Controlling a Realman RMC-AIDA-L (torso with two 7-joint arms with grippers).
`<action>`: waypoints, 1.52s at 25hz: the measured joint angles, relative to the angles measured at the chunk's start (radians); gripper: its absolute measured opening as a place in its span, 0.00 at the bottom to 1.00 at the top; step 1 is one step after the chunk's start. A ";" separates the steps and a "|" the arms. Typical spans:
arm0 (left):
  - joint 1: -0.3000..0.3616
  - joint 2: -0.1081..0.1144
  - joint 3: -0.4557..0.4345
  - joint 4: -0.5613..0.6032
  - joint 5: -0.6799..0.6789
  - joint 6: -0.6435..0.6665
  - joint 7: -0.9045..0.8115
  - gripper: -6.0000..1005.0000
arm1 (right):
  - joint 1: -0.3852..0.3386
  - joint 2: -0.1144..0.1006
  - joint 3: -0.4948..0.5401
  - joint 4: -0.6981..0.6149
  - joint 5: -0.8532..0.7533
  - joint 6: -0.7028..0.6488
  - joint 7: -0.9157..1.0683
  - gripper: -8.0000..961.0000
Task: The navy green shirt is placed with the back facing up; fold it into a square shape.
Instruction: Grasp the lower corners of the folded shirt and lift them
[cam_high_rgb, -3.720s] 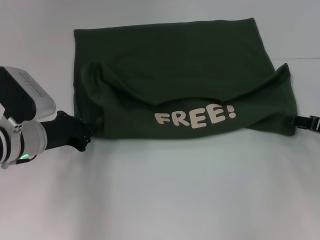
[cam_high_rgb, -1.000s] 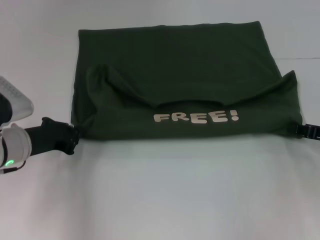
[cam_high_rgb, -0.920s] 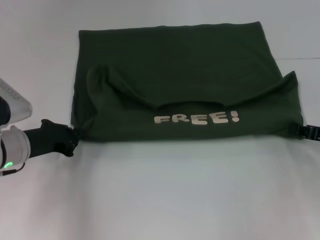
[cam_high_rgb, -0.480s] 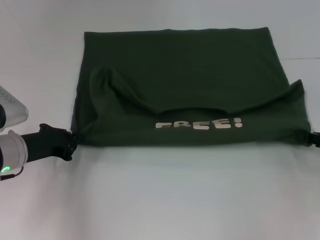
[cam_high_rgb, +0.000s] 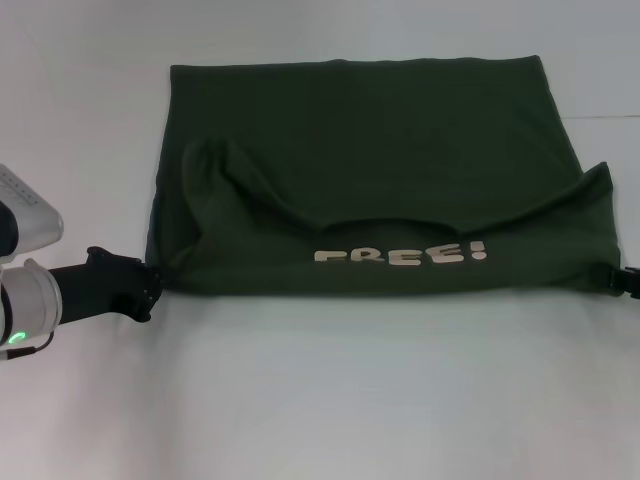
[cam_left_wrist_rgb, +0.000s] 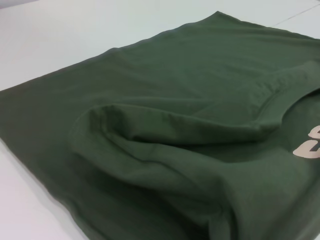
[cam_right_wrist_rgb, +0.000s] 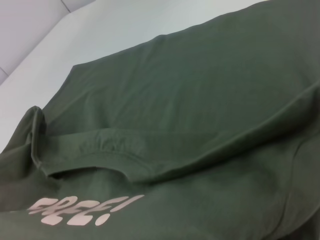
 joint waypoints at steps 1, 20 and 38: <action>0.000 0.000 0.000 0.000 0.000 0.000 0.000 0.01 | 0.001 0.001 0.000 0.000 0.000 0.000 0.000 0.08; -0.005 0.000 0.002 0.000 0.000 0.001 0.000 0.01 | 0.000 0.004 -0.001 0.000 -0.004 -0.015 0.013 0.23; -0.006 0.000 0.011 -0.002 0.000 0.001 0.000 0.01 | -0.004 0.007 0.037 0.000 0.005 -0.006 0.014 0.31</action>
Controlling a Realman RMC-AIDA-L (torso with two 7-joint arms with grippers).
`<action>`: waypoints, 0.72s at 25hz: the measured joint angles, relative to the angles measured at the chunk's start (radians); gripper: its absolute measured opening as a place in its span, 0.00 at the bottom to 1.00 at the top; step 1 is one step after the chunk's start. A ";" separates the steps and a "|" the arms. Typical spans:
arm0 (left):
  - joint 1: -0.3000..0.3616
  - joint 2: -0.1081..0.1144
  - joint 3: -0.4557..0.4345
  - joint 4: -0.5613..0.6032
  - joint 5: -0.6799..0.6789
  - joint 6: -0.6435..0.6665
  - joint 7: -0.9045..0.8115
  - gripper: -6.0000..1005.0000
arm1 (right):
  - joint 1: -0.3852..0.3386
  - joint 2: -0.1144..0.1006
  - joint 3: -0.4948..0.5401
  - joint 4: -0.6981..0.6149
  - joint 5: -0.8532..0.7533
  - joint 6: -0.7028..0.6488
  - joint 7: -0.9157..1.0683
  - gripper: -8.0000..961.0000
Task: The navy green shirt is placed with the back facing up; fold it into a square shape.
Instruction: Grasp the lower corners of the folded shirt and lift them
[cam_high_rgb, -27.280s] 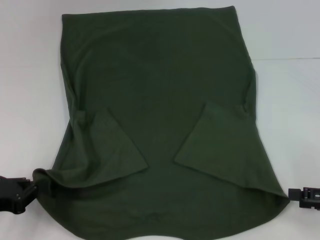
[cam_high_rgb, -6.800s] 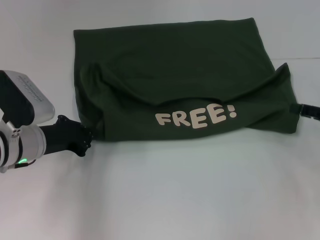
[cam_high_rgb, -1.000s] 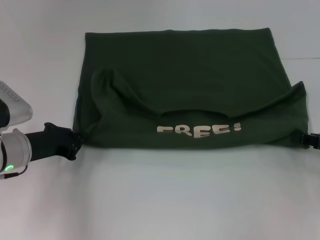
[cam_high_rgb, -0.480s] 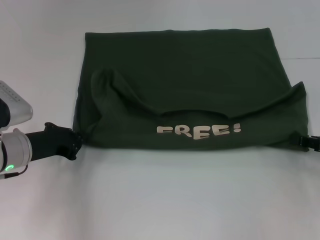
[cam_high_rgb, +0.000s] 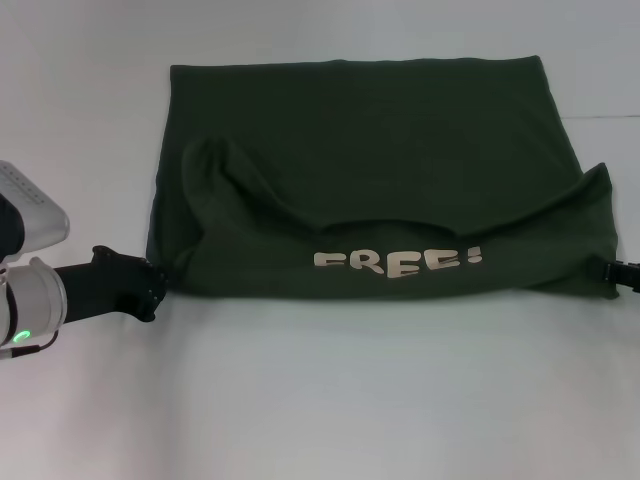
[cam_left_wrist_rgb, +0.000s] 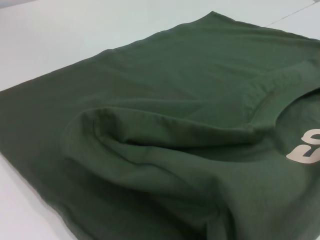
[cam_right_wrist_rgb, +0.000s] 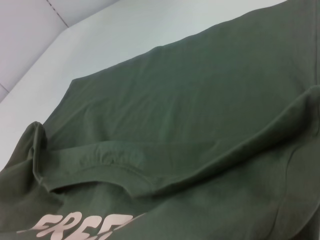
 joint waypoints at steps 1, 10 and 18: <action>0.000 0.000 0.000 0.000 0.000 0.000 0.000 0.01 | 0.000 0.000 0.000 0.000 0.000 0.000 0.000 0.31; 0.000 0.000 0.000 0.000 0.000 0.000 0.000 0.01 | -0.002 0.002 0.000 0.005 -0.001 -0.008 0.000 0.08; 0.000 0.000 -0.009 0.000 -0.001 -0.003 -0.002 0.01 | -0.012 -0.003 -0.002 0.002 -0.004 -0.027 -0.010 0.07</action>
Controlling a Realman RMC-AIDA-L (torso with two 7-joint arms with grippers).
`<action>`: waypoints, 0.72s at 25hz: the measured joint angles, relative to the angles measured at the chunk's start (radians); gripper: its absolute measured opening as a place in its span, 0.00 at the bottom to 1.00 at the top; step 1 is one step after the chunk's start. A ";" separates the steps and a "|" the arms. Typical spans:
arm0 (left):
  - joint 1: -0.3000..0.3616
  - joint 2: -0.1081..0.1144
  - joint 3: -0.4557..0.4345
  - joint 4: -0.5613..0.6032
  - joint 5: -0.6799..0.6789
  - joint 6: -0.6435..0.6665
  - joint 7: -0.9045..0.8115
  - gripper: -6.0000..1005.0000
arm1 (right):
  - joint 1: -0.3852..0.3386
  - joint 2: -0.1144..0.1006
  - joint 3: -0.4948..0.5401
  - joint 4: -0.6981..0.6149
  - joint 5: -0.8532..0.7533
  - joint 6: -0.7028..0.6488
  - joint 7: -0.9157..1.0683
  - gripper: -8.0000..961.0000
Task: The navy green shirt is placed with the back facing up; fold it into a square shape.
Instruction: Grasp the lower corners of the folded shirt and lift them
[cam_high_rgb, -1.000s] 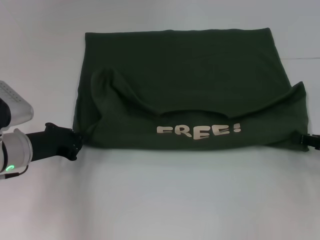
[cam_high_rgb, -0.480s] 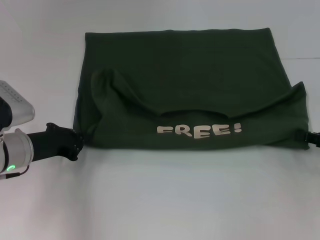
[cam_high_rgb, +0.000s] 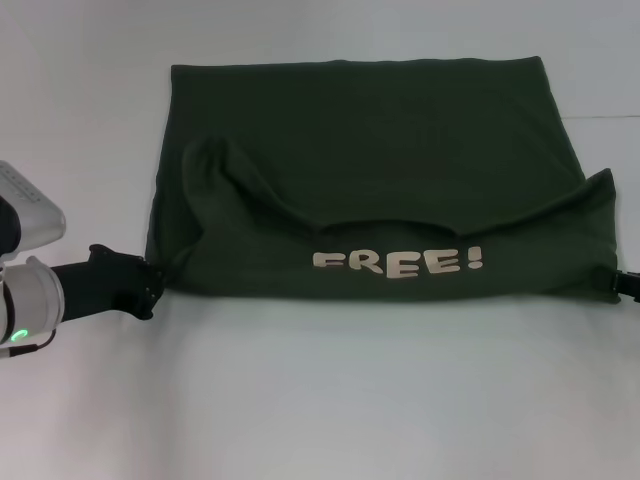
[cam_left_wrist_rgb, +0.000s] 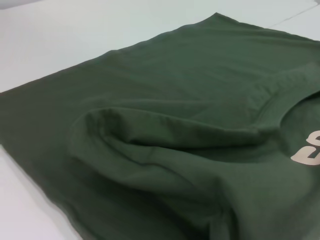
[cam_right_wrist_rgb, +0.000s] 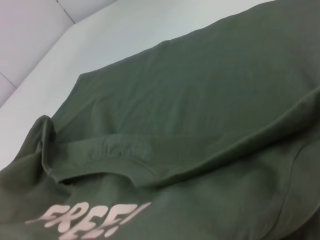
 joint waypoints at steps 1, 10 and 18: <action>0.001 0.000 0.000 0.000 -0.001 -0.002 -0.001 0.01 | -0.001 0.000 -0.003 0.000 -0.001 0.000 -0.001 0.07; 0.007 0.000 -0.026 0.005 -0.006 -0.008 -0.002 0.01 | -0.014 -0.005 -0.010 -0.002 -0.004 -0.003 -0.012 0.07; 0.004 0.002 -0.031 0.006 -0.002 0.023 -0.006 0.01 | -0.014 -0.005 -0.011 -0.003 -0.005 -0.042 -0.046 0.07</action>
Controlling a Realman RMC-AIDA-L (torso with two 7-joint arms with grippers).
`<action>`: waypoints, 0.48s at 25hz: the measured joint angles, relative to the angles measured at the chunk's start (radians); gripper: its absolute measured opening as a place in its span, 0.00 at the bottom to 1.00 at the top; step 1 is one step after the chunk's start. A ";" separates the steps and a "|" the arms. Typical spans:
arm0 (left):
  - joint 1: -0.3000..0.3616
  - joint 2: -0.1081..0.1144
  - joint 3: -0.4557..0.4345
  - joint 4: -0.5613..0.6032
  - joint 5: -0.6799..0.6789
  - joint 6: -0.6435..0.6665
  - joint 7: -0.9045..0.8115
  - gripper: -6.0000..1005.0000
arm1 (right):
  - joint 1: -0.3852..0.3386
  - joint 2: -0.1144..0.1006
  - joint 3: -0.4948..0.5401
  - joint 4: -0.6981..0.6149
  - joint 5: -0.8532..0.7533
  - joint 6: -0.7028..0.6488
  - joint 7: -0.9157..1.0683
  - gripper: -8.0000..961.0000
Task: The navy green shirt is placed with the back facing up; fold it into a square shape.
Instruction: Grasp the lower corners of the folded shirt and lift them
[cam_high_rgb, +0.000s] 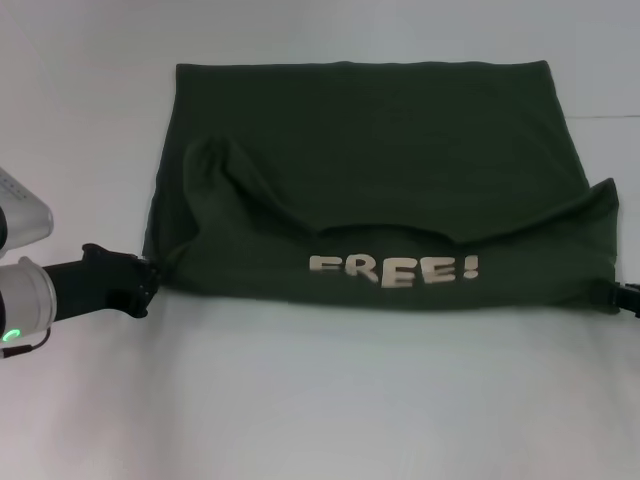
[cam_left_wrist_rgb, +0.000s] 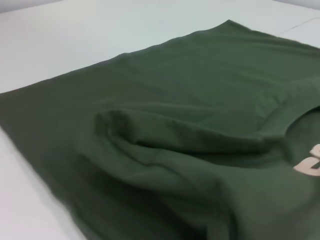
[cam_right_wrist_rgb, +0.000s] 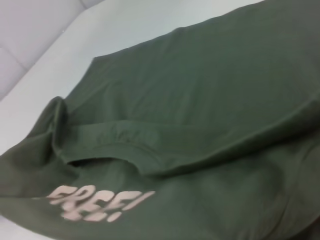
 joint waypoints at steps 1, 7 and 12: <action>0.000 0.000 -0.002 0.000 -0.001 0.011 0.000 0.01 | -0.001 0.000 0.000 0.000 0.000 -0.008 -0.004 0.07; 0.008 0.000 -0.017 0.028 -0.005 0.071 -0.023 0.01 | -0.012 -0.001 0.000 0.000 -0.001 -0.047 -0.016 0.07; 0.017 0.001 -0.086 0.042 -0.005 0.170 -0.039 0.01 | -0.029 -0.001 0.000 -0.001 -0.002 -0.081 -0.054 0.07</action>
